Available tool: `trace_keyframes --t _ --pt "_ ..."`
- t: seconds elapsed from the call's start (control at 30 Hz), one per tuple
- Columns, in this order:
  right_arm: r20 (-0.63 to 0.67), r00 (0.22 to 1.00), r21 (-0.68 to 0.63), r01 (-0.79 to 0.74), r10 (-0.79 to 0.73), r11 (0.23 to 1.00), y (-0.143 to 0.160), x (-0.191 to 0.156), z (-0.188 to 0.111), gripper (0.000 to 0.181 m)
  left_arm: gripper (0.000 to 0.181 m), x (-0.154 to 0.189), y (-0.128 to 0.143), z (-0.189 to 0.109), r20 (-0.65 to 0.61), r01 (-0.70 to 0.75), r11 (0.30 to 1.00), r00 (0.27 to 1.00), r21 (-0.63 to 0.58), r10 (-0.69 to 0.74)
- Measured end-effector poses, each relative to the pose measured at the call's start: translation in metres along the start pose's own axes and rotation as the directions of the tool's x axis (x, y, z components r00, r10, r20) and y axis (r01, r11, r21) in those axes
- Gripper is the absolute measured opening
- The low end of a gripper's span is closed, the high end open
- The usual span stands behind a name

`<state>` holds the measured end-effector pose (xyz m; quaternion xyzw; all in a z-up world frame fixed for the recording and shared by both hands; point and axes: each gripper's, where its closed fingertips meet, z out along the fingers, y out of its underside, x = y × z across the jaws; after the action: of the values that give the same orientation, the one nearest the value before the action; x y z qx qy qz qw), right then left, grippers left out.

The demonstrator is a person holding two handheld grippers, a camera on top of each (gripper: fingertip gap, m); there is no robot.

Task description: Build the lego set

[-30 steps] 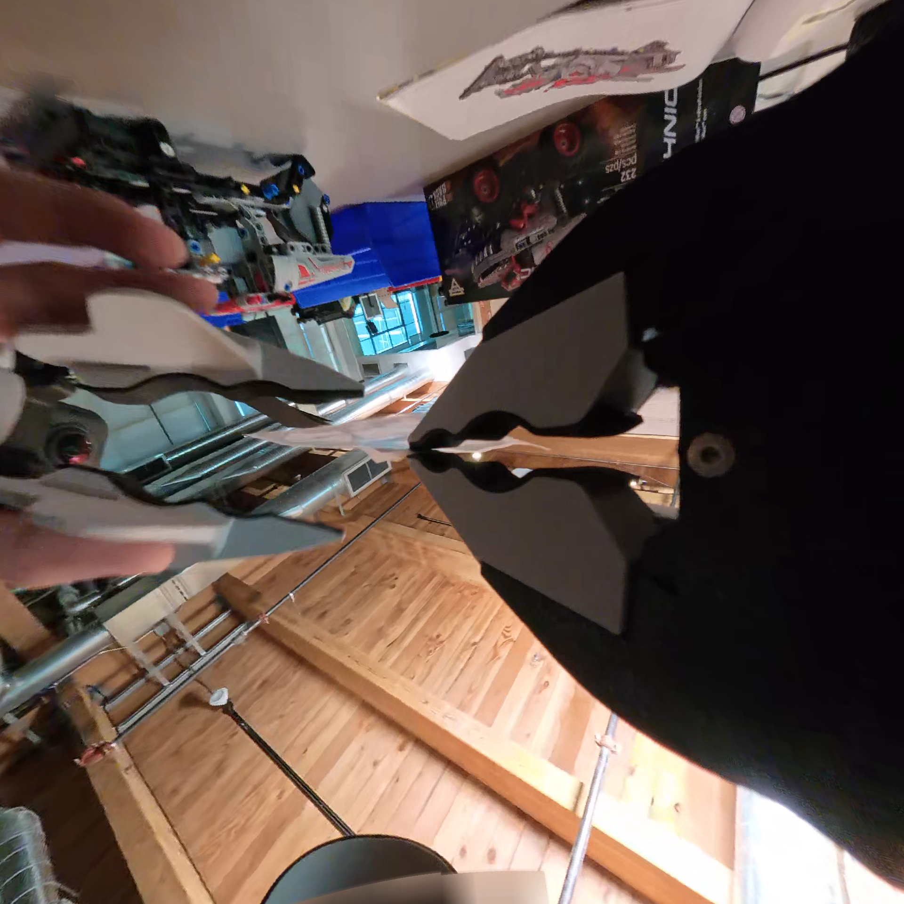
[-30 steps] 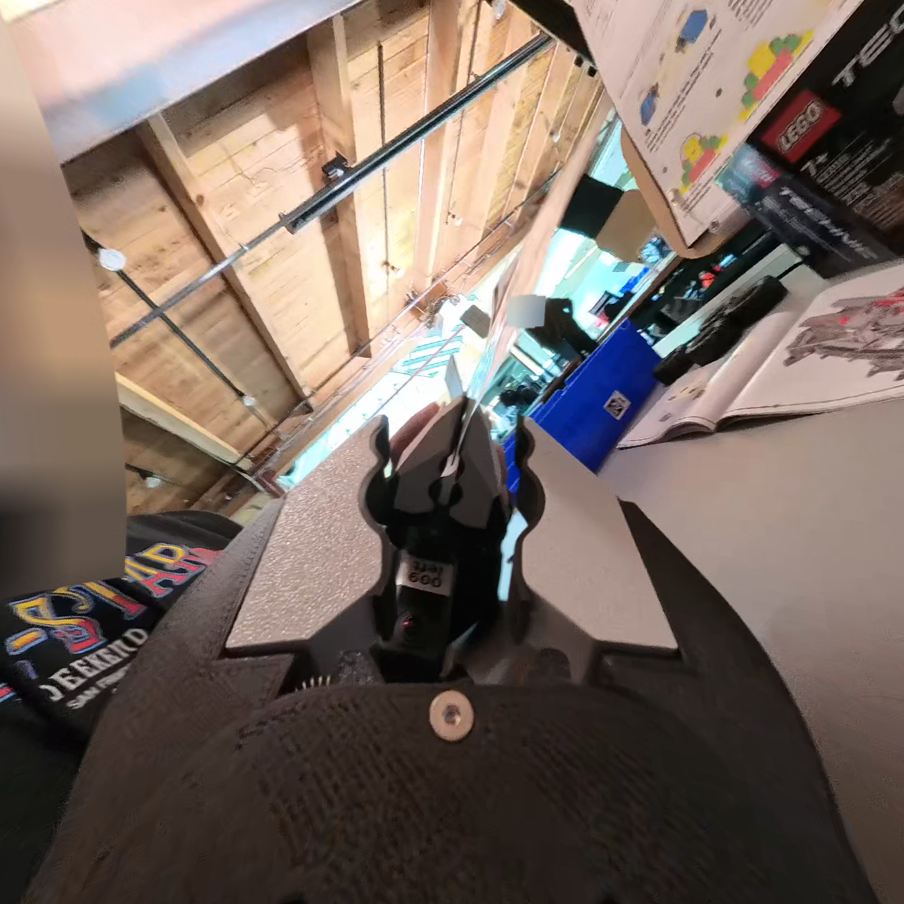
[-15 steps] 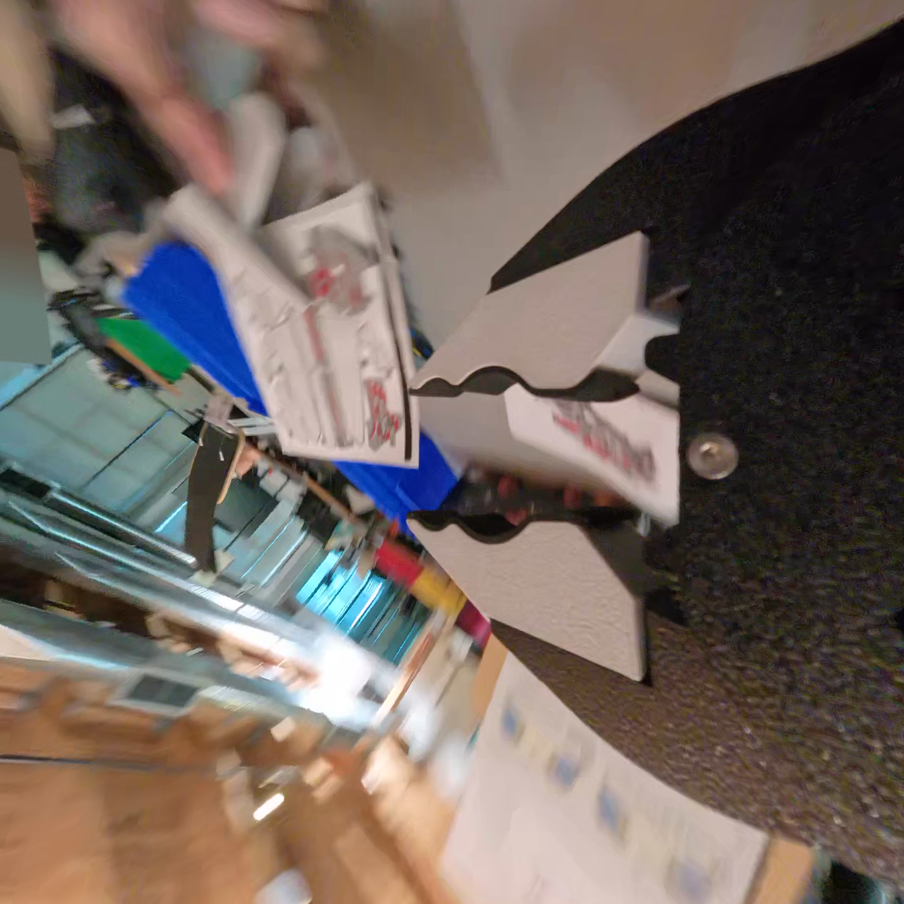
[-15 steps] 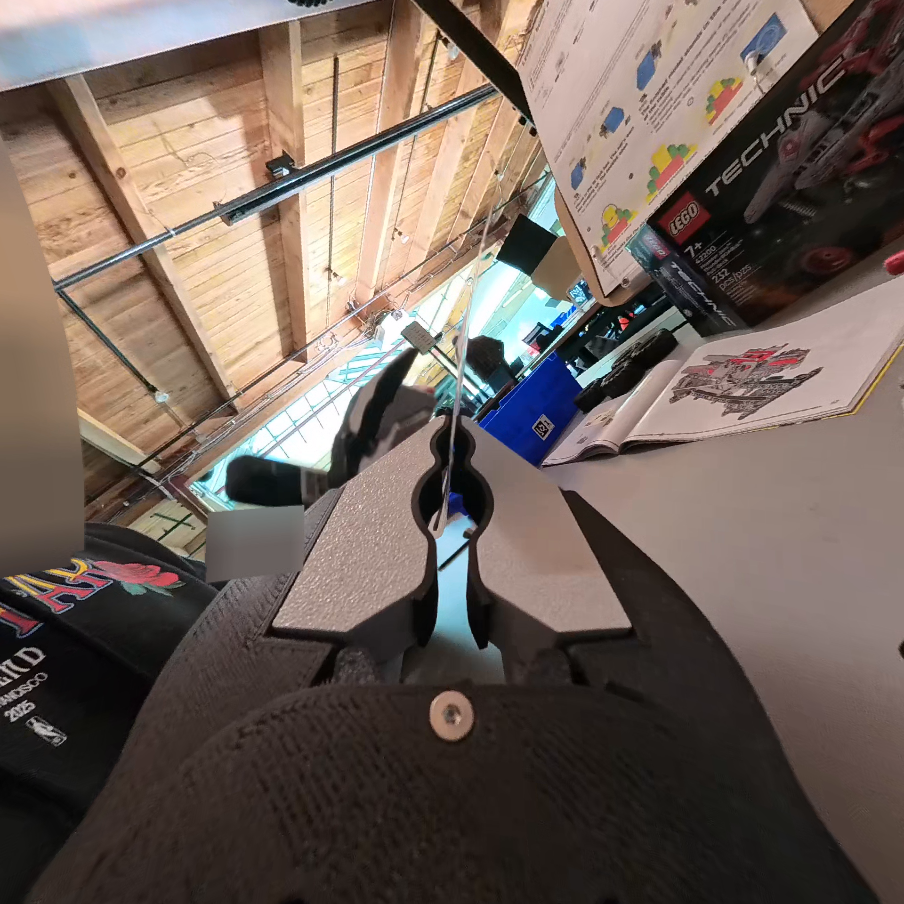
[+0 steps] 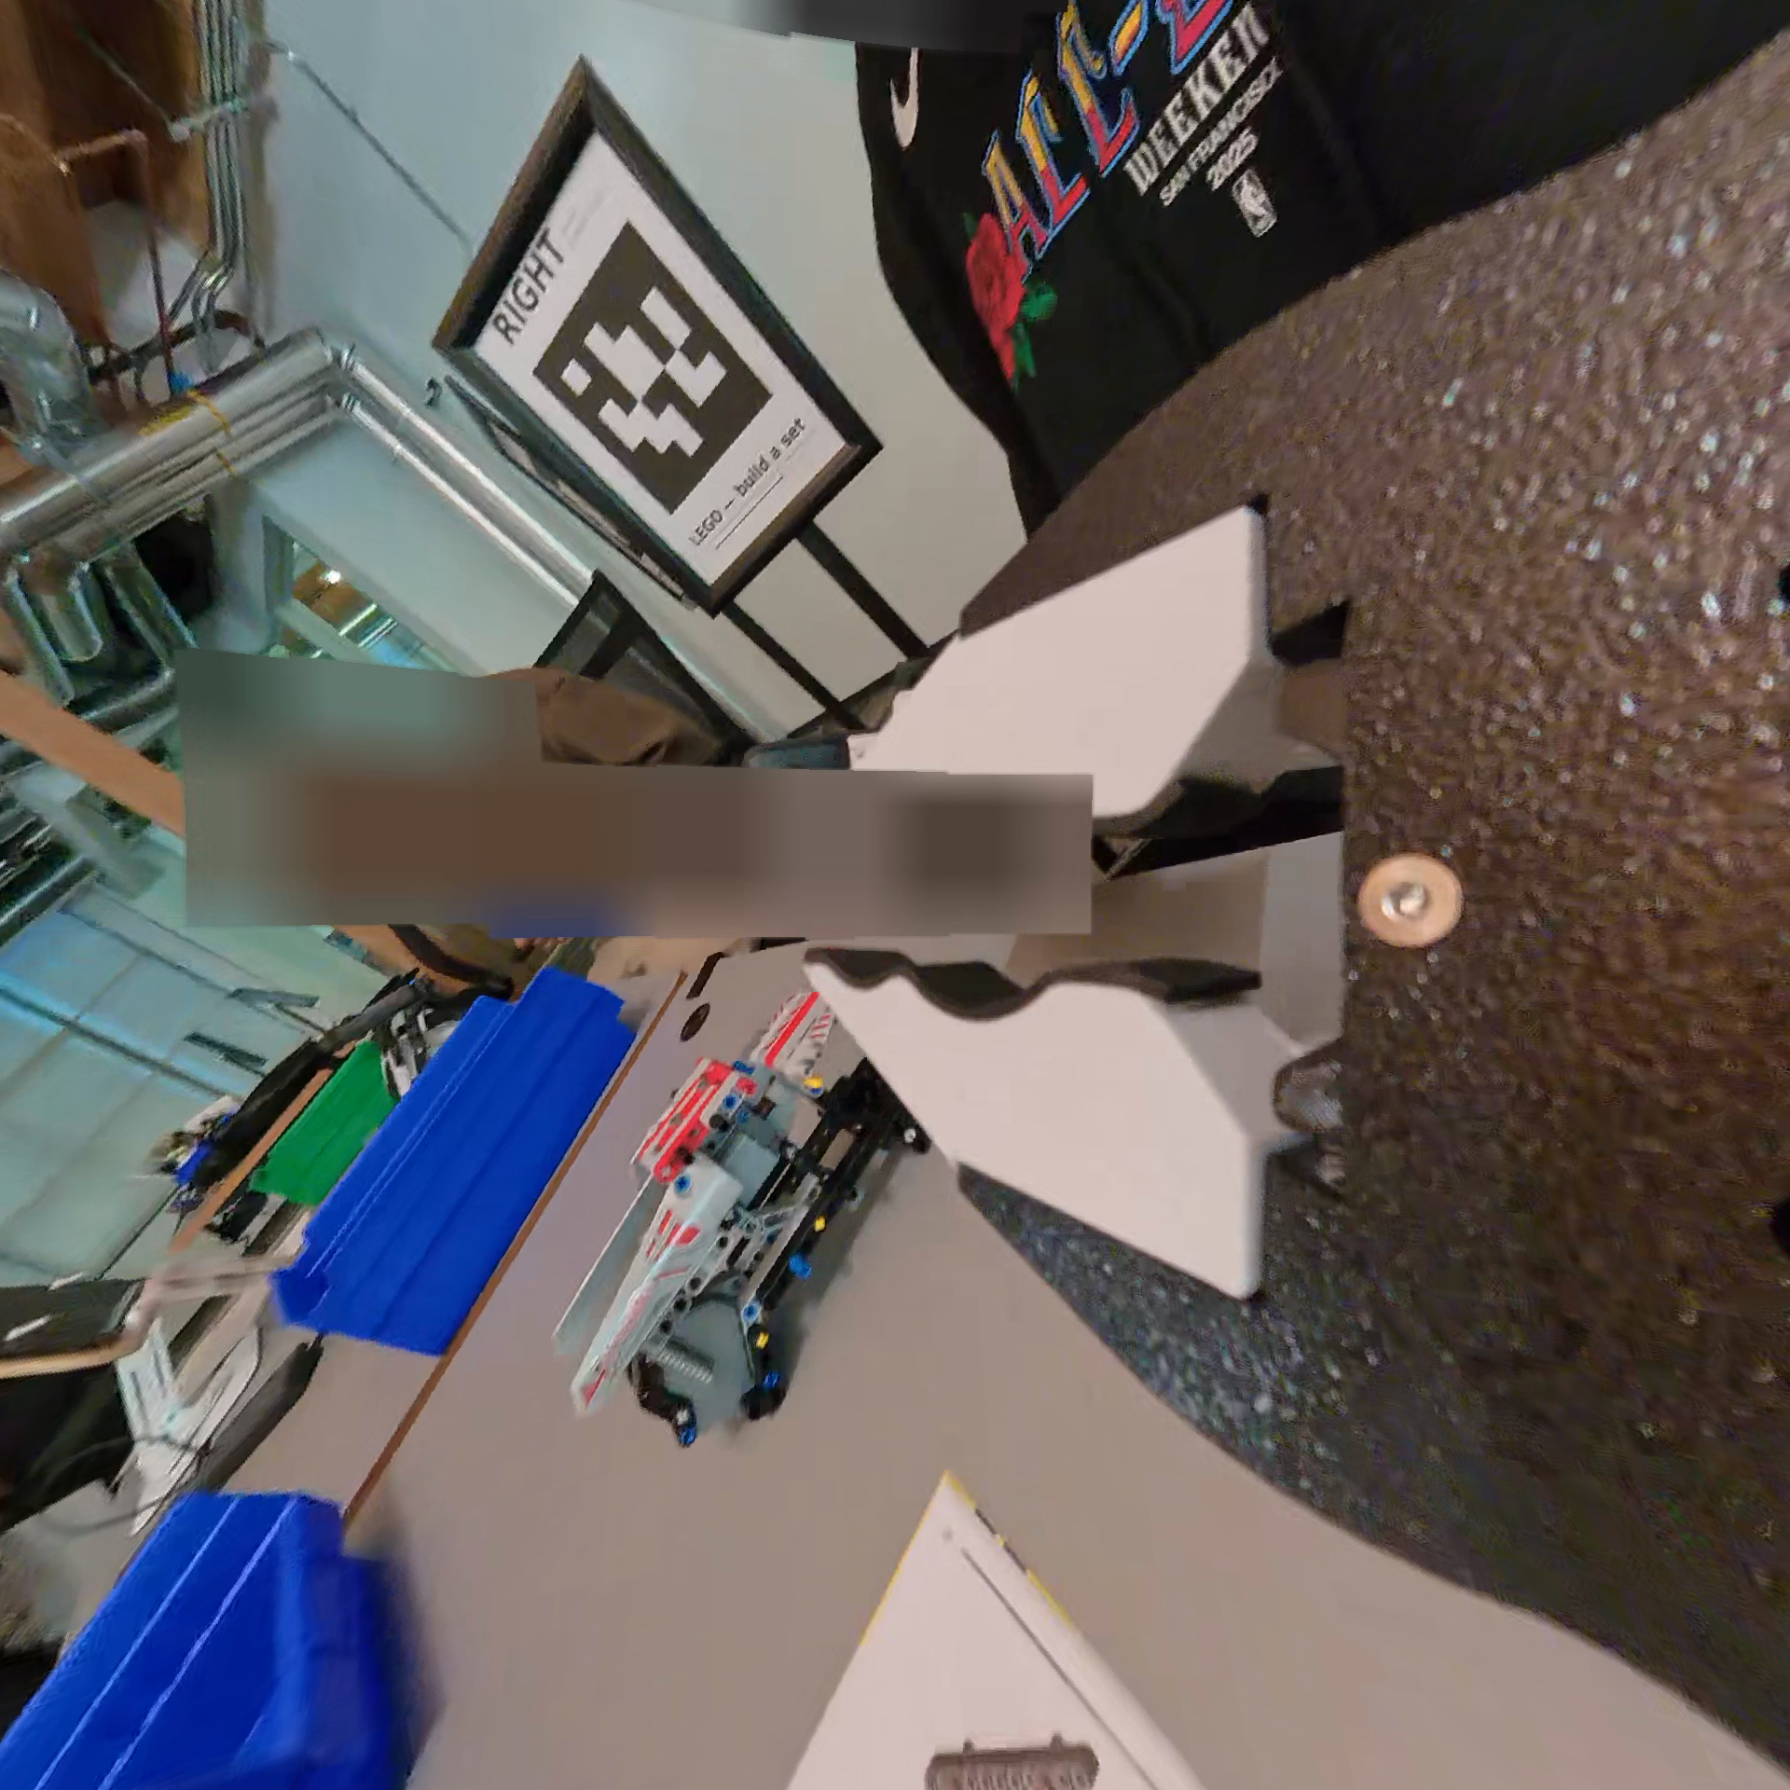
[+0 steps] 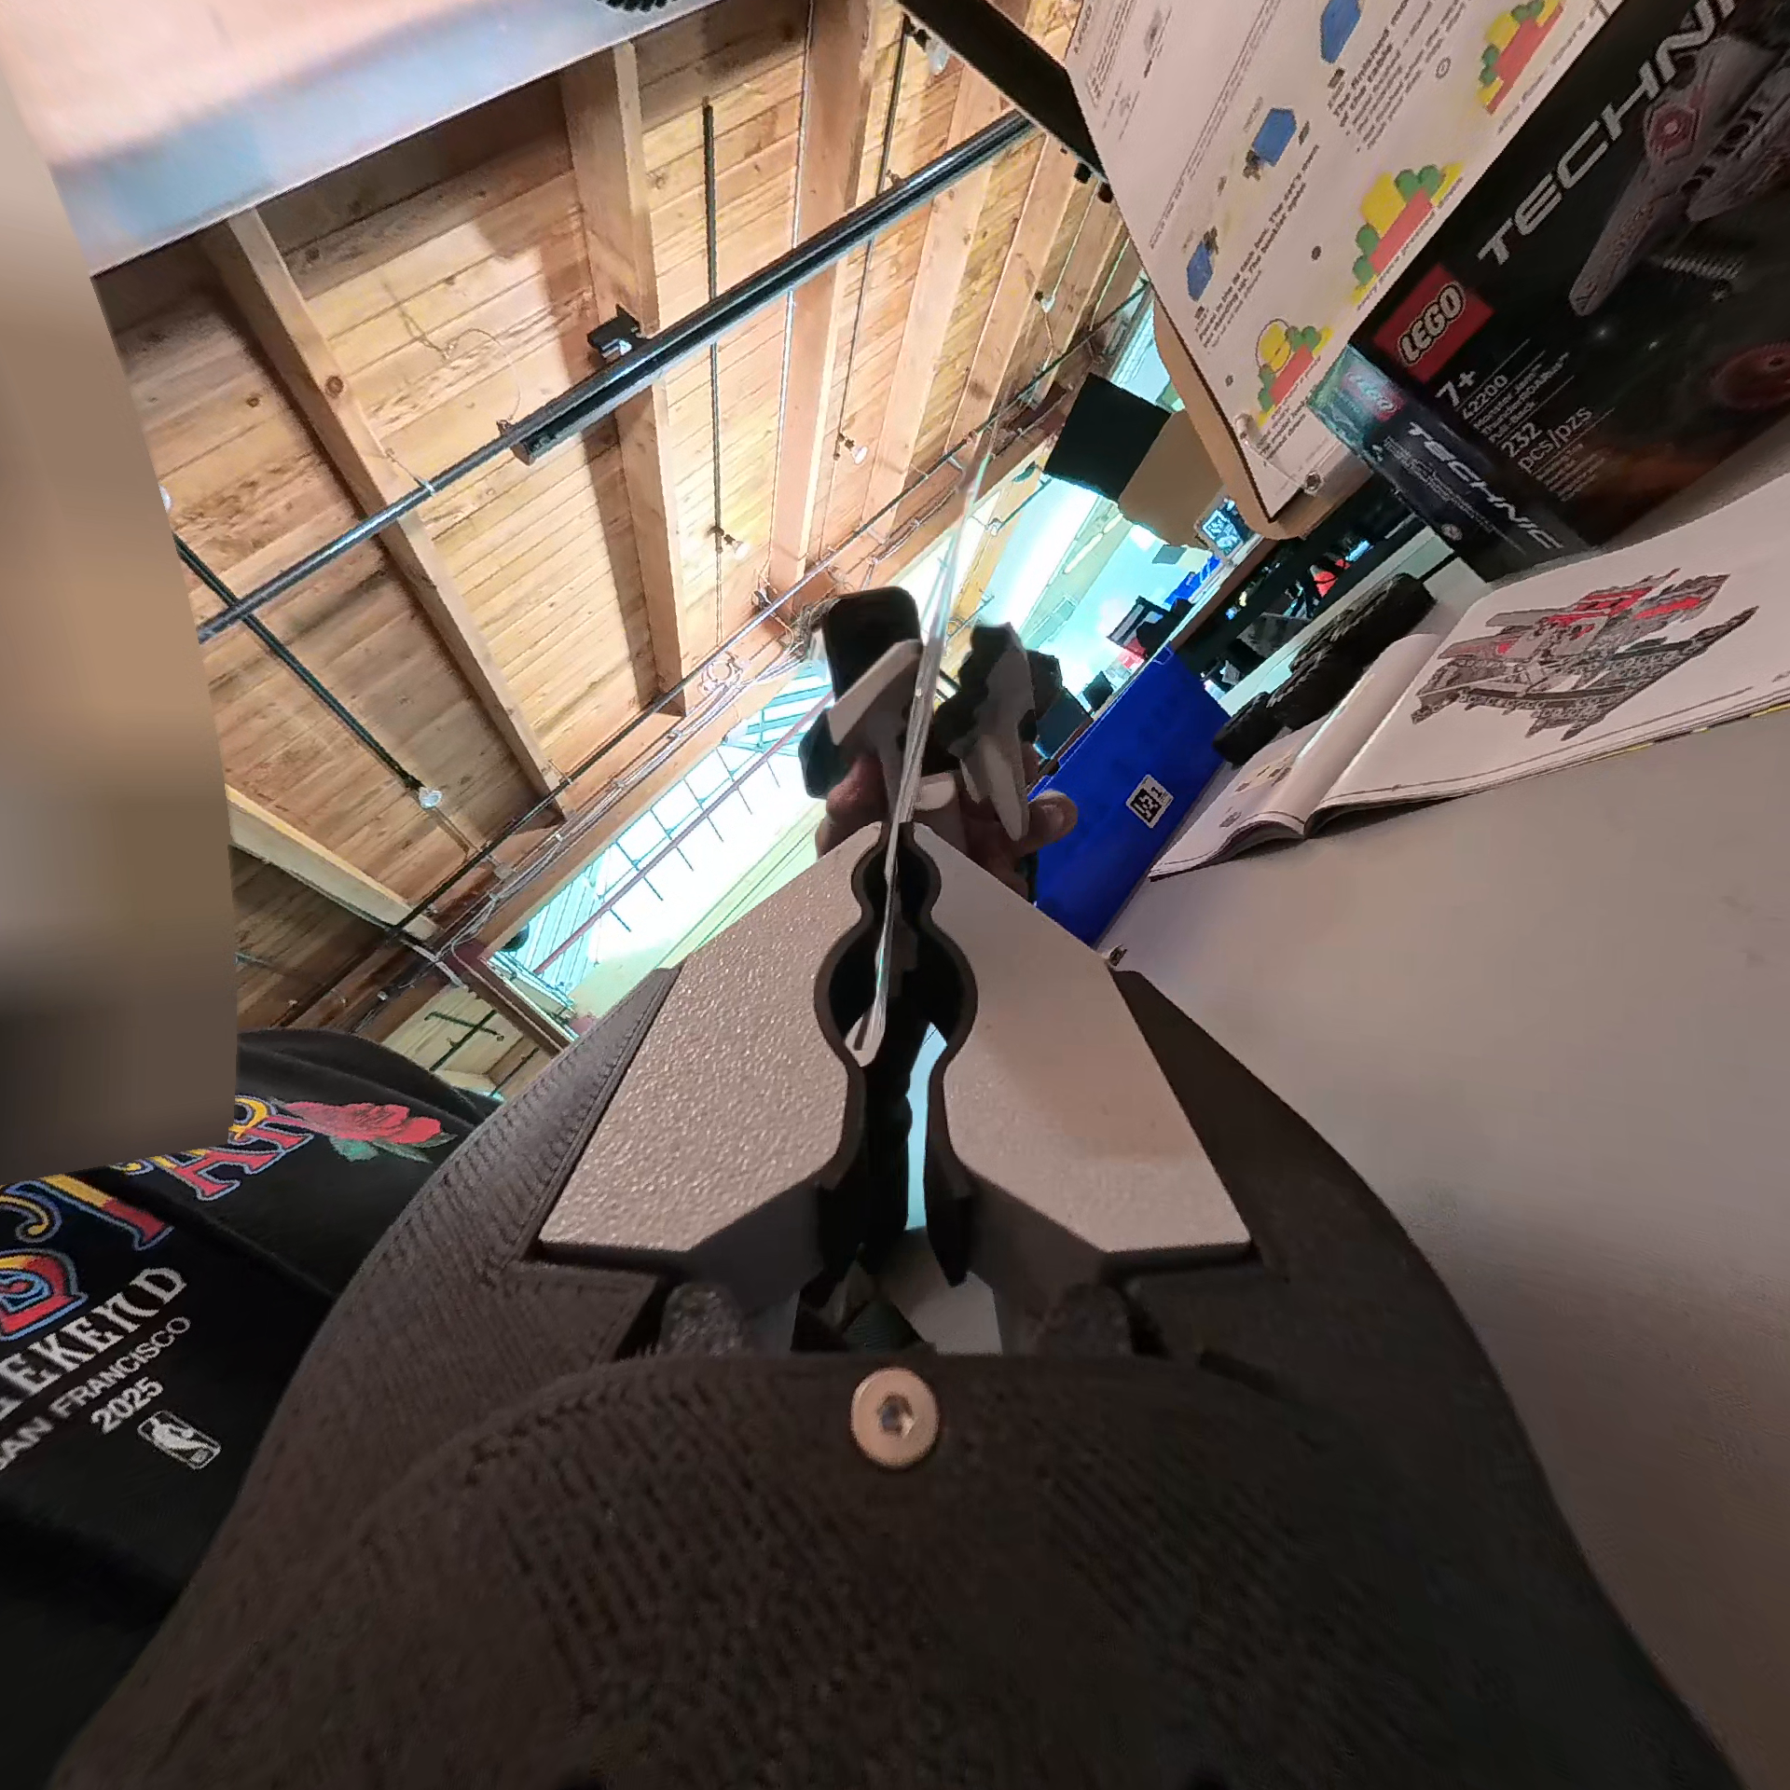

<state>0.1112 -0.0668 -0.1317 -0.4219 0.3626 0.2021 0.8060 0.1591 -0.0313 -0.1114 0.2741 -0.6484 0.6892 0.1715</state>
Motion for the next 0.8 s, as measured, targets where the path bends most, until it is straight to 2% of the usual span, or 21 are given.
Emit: trace_keyframes --t 0.07,0.27,0.5,0.8 --pt "-0.005 1.000 0.004 0.006 -0.006 1.000 -0.001 -0.001 -0.004 0.000 0.000 0.001 0.002 0.002 -0.012 0.009 1.000 1.000 -0.006 -0.009" --pt "-0.044 0.999 0.042 0.020 -0.018 0.999 -0.007 0.005 -0.017 0.000 0.000 0.001 0.009 0.008 0.018 0.022 0.998 1.000 -0.062 -0.021" --pt "-0.084 0.994 0.030 0.072 -0.069 0.997 -0.011 0.007 -0.028 0.000 0.000 0.002 0.005 0.010 0.002 0.143 0.989 0.990 -0.026 -0.143" --pt "-0.086 0.995 0.027 0.057 -0.055 0.998 -0.010 0.012 -0.031 0.001 0.000 -0.002 0.009 0.013 0.050 0.178 0.983 0.983 -0.054 -0.175"
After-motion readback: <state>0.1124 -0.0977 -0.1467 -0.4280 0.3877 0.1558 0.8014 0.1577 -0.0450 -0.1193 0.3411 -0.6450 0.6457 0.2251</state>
